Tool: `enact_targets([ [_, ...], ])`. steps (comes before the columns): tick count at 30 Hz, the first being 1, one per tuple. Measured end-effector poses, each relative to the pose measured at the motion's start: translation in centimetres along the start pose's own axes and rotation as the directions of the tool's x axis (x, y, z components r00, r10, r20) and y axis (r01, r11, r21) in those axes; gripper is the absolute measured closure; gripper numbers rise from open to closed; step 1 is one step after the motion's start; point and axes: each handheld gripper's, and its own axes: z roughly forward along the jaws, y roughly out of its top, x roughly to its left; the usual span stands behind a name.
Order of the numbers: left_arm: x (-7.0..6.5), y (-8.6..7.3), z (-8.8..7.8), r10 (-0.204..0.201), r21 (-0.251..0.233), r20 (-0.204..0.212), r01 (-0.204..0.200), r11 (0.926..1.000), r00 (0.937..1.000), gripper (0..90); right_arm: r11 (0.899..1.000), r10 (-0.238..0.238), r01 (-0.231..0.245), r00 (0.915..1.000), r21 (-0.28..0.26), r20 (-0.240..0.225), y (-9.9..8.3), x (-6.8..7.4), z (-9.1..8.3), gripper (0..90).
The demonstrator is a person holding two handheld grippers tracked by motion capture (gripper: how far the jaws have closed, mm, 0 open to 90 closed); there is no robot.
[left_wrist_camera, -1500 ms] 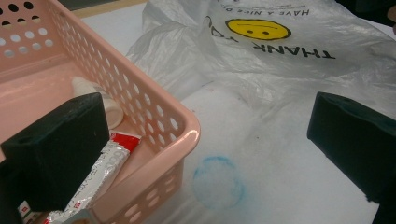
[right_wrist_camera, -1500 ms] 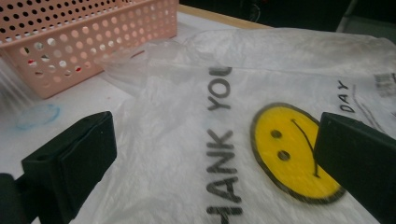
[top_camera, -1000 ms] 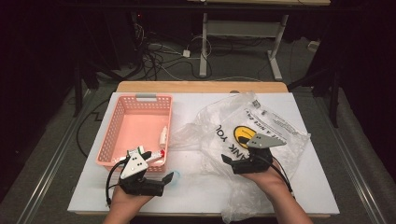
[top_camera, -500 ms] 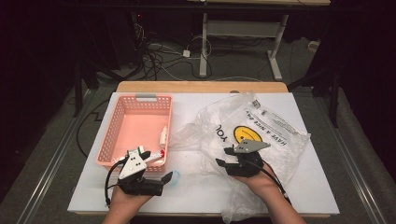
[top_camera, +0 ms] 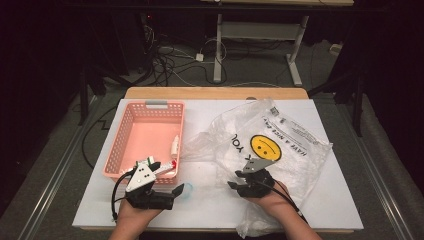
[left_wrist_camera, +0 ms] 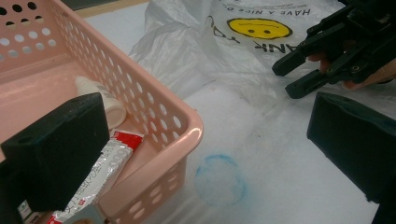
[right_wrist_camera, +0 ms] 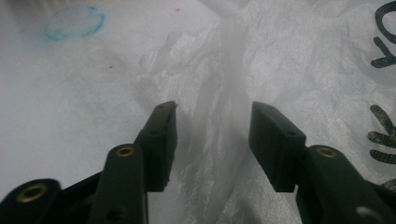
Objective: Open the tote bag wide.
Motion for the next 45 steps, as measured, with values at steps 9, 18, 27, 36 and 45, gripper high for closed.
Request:
enact_targets([
  [9, -0.01, -0.02, 0.13, 0.000, 0.004, 0.004, 0.000, 1.0000, 1.0000, 0.0, 1.000, 0.020, -0.021, 0.9996, -0.022, -0.017, -0.15, -0.30, -0.14, 67.9],
  [18, 0.01, -0.01, 0.10, -0.003, 0.003, 0.003, 0.003, 1.0000, 1.0000, 0.0, 0.999, 0.025, -0.026, 0.9996, -0.044, -0.010, 0.03, -0.40, -0.50, 70.9],
  [27, 0.01, -0.03, 0.14, -0.007, 0.005, 0.005, 0.007, 1.0000, 1.0000, 0.0, 0.999, 0.030, -0.030, 0.9994, -0.027, 0.017, -0.09, -0.60, -0.36, 75.0],
  [36, -0.02, -0.02, 0.15, -0.008, 0.009, 0.012, 0.008, 0.9999, 0.9999, 0.0, 1.000, 0.008, -0.009, 0.9996, 0.003, 0.028, -0.37, -0.57, -0.07, 80.1],
  [45, -0.18, 0.02, 0.11, -0.002, 0.004, 0.039, 0.002, 1.0000, 0.9992, 2.6, 0.998, 0.032, -0.031, 0.9992, -0.050, 0.025, -0.48, -0.98, -0.76, 90.0],
])
